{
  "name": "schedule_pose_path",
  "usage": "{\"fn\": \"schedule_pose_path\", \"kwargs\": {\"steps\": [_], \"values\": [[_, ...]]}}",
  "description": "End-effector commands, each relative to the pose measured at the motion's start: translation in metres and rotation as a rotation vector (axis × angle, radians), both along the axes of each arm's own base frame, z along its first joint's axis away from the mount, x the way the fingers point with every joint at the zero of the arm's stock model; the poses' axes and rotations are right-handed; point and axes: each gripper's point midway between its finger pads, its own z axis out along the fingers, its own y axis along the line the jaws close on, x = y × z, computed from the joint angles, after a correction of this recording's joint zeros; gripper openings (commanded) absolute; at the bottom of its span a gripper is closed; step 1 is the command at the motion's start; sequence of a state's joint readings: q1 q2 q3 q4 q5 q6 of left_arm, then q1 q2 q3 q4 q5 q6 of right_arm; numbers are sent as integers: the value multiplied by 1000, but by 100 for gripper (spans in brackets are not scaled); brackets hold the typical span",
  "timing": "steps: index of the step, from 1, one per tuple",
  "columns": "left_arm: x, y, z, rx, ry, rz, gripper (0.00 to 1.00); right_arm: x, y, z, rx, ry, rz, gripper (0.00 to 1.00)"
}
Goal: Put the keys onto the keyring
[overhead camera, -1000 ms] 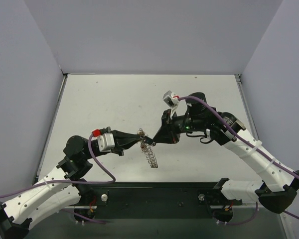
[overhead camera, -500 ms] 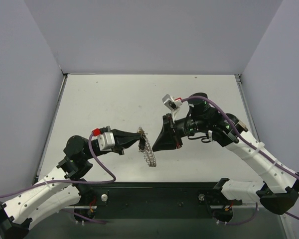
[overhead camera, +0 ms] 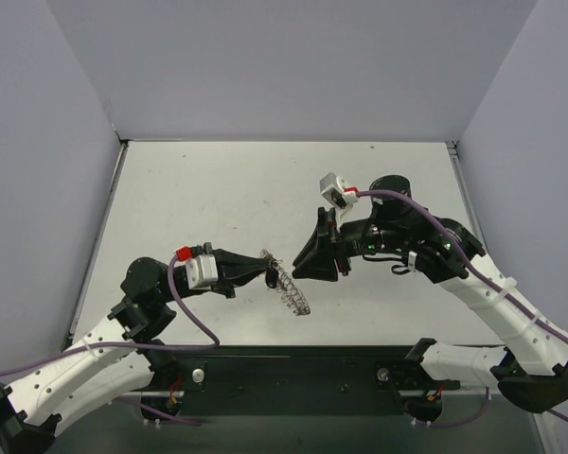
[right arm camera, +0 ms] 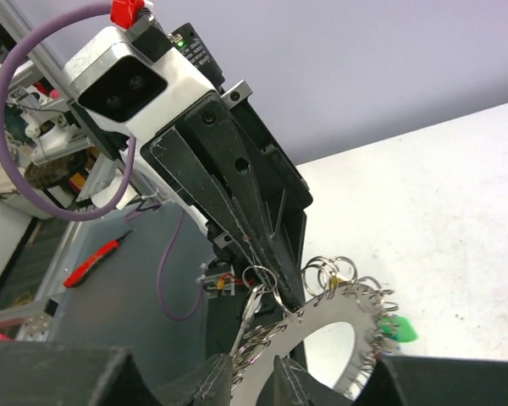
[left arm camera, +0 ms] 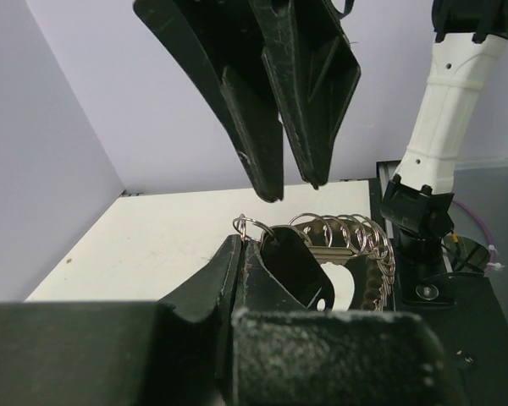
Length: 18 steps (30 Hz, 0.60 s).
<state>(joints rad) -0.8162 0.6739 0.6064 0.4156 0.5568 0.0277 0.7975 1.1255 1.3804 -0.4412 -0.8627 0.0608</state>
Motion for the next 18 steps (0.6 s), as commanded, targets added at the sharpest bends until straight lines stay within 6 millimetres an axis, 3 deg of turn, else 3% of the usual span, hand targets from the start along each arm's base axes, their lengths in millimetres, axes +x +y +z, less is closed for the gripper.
{"fn": "schedule_pose_path", "kwargs": {"steps": [1, 7, 18], "values": [[-22, 5, 35, -71, -89, -82, 0, 5, -4, 30, 92, -194, 55, 28], [-33, 2, 31, -46, -47, -155, 0, -12, -5, 31, 180, -251, 209, 33], [-40, -1, 30, -27, -29, -208, 0, -21, 0, 21, 196, -273, 234, 41]]}}
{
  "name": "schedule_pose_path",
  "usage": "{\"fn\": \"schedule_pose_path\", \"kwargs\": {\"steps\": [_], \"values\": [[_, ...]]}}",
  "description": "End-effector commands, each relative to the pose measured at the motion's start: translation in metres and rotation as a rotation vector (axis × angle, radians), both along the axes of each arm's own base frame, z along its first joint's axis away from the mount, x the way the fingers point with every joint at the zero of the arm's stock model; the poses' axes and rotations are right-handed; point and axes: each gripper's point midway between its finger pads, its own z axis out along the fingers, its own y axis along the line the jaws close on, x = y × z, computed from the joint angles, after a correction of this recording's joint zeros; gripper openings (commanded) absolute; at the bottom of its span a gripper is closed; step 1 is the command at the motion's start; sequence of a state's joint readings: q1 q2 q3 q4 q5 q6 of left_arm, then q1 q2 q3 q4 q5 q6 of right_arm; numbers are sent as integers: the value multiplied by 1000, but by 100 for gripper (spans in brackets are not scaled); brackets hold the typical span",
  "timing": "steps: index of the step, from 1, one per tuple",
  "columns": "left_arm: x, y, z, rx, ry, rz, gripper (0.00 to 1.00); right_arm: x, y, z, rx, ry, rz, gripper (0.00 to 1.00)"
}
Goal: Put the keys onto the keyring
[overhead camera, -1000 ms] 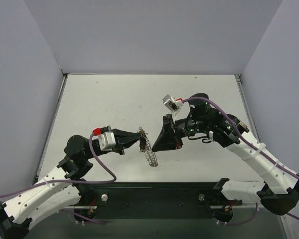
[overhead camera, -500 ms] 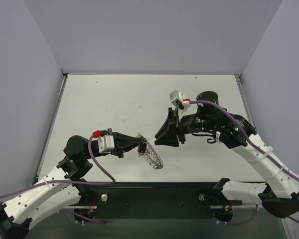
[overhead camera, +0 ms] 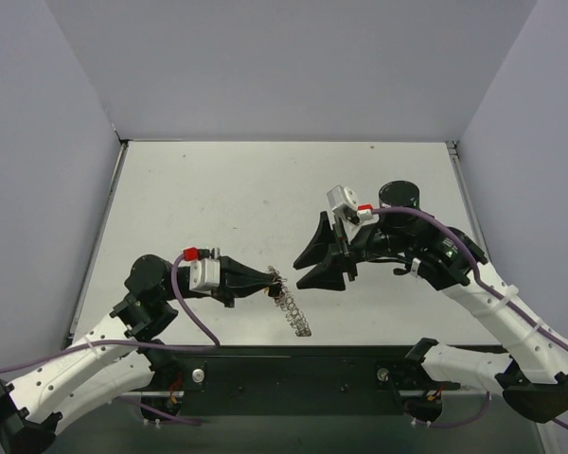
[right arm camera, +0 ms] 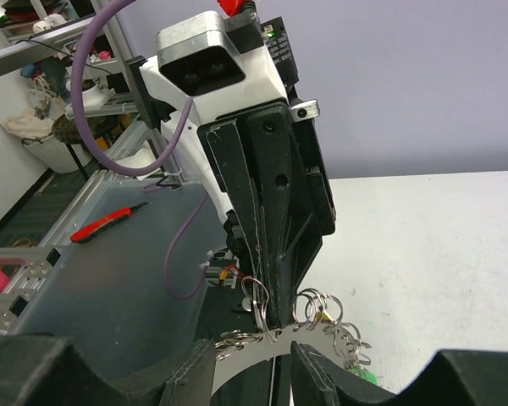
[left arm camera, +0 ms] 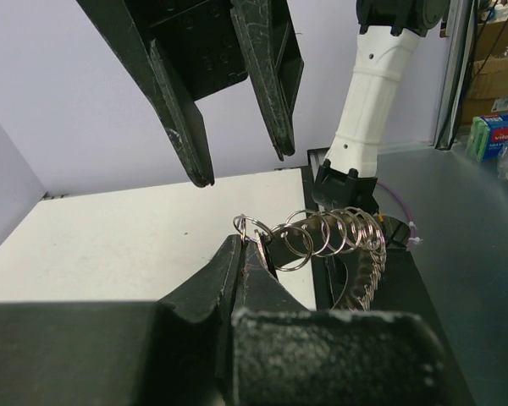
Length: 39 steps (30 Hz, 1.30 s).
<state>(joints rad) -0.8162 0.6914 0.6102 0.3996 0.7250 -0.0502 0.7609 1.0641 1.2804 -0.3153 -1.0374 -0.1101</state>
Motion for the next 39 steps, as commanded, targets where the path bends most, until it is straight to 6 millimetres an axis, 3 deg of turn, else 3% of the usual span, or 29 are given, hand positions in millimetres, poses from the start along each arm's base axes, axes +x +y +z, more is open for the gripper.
{"fn": "schedule_pose_path", "kwargs": {"steps": [1, 12, 22, 34, 39], "values": [[-11, 6, 44, -91, -79, -27, 0, -8, 6, 16, 76, -83, 70, 41], [-8, 5, 45, -100, -71, -22, 0, -4, 25, 4, 38, -25, 94, 36], [-6, 5, 46, -107, -72, -9, 0, 3, 25, -4, 14, -17, 44, 24], [-5, 6, 50, -128, -81, 2, 0, 2, 22, -11, -8, 1, 29, 25], [-5, 6, 51, -130, -79, -1, 0, 5, 23, -12, -19, 8, 15, 20]]}}
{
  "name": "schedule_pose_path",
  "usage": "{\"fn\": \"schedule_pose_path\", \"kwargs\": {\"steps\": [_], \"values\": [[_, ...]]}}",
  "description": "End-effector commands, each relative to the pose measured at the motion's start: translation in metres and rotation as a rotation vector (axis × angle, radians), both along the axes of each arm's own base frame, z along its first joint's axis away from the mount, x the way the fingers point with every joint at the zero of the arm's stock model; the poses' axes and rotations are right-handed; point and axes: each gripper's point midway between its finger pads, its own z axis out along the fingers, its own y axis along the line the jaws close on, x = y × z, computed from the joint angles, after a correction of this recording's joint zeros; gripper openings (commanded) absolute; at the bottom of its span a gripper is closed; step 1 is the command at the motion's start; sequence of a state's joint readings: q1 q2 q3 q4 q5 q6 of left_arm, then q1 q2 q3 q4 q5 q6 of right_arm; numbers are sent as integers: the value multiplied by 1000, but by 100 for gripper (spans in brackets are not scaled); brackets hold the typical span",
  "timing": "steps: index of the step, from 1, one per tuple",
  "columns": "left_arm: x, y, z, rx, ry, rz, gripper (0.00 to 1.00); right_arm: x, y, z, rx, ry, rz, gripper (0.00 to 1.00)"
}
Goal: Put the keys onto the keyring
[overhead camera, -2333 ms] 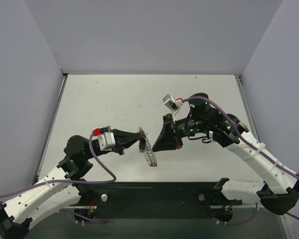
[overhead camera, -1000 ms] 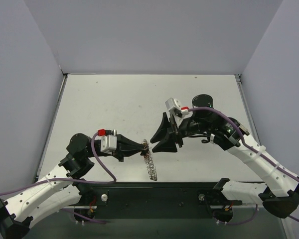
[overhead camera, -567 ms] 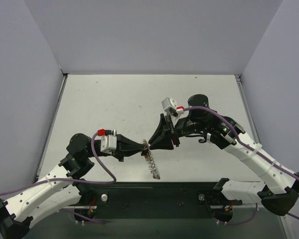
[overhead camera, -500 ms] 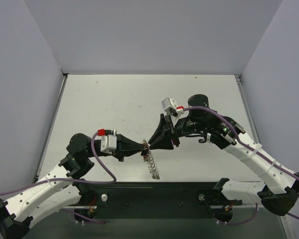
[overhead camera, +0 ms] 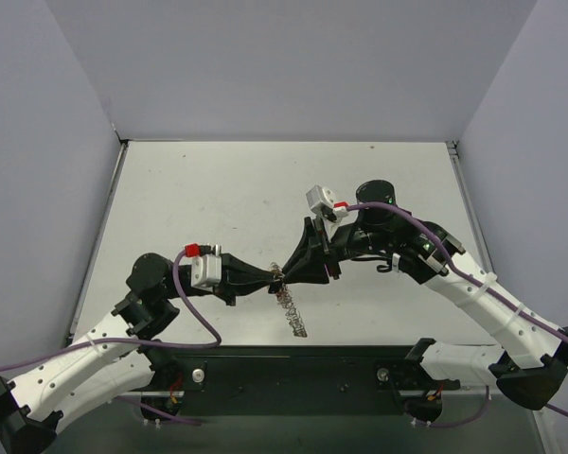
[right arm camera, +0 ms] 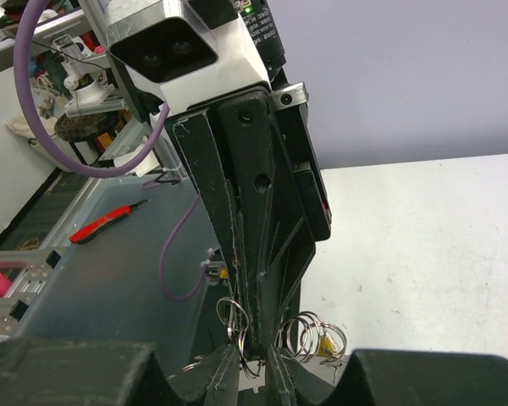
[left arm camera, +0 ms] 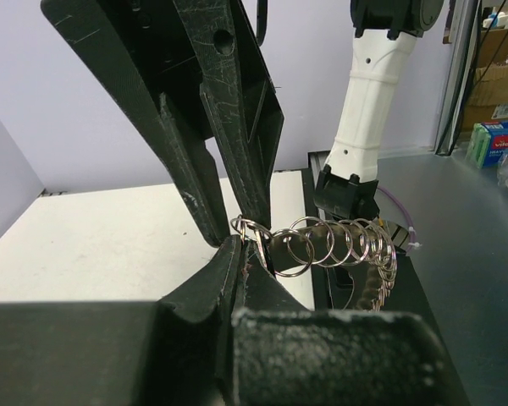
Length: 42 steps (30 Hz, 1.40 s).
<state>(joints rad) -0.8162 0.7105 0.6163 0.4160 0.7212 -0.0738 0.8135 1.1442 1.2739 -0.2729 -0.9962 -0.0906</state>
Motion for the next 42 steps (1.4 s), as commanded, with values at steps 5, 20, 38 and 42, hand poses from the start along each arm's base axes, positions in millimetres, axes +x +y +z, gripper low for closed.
{"fn": "schedule_pose_path", "kwargs": {"steps": [5, 20, 38, 42], "values": [[-8, 8, 49, -122, -91, -7, 0, 0, 2, 10, 24, -14, -1, 0], [11, 20, 35, -87, -65, 148, 33, 3, -2, 19, 32, -37, -49, 0], [19, 49, 48, -1, -43, 311, 69, 4, -6, 17, 17, -66, -60, 0], [15, 48, 64, 64, 13, 288, 69, 6, -9, 12, -4, -69, -75, 0]]}}
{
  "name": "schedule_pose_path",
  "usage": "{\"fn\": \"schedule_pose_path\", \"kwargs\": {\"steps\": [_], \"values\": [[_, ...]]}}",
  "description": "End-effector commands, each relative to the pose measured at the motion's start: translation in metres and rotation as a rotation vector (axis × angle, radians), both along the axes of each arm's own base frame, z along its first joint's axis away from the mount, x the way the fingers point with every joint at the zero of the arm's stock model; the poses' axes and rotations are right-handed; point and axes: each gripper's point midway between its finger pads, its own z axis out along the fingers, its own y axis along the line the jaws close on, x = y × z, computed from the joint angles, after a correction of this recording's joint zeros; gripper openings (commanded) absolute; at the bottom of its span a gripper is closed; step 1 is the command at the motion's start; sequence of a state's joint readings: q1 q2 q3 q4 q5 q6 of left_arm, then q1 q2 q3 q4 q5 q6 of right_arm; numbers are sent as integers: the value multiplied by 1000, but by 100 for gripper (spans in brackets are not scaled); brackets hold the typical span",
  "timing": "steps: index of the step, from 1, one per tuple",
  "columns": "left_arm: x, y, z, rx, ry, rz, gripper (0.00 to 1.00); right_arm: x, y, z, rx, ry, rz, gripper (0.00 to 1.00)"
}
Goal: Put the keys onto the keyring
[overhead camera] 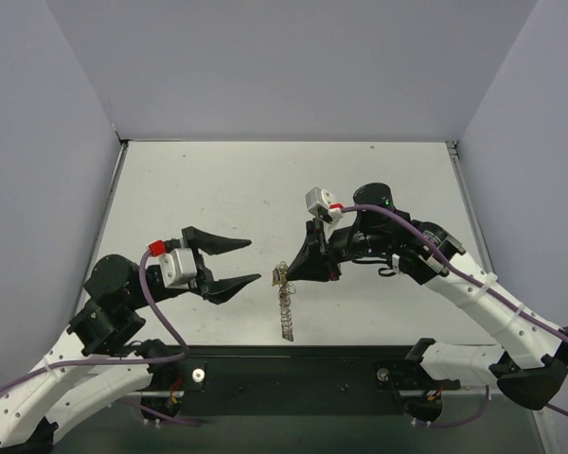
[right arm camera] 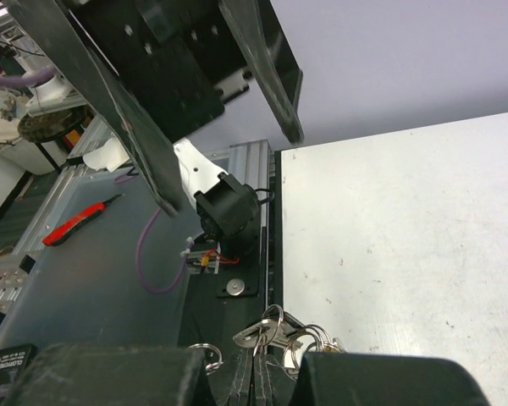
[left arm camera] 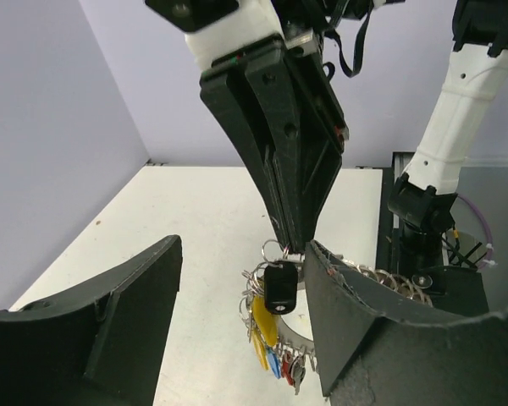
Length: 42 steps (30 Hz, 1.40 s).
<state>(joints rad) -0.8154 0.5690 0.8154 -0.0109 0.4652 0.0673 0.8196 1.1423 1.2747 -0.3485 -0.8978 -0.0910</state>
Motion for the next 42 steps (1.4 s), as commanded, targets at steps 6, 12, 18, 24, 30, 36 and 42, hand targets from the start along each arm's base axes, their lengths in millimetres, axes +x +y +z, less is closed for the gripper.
{"fn": "schedule_pose_path", "kwargs": {"steps": [6, 12, 18, 24, 30, 36, 42], "values": [[-7, -23, 10, 202, 197, -132, 69, 3, -6, 22, 44, -108, -23, 0], [-19, -38, 13, 291, 299, -271, 78, 5, -7, 16, 20, -113, -41, 0], [-16, -45, -1, 390, 379, -319, 76, 3, -7, 16, 18, -115, -35, 0], [-7, -52, -23, 442, 443, -350, 69, 1, -7, 17, 18, -117, -29, 0], [6, -54, -31, 448, 470, -358, 67, 0, -8, 17, 19, -121, -28, 0], [13, -56, -38, 458, 488, -370, 53, 1, -8, 17, 17, -124, -33, 0], [11, -57, -42, 464, 499, -398, 41, 2, -7, 16, 13, -123, -38, 0]]}}
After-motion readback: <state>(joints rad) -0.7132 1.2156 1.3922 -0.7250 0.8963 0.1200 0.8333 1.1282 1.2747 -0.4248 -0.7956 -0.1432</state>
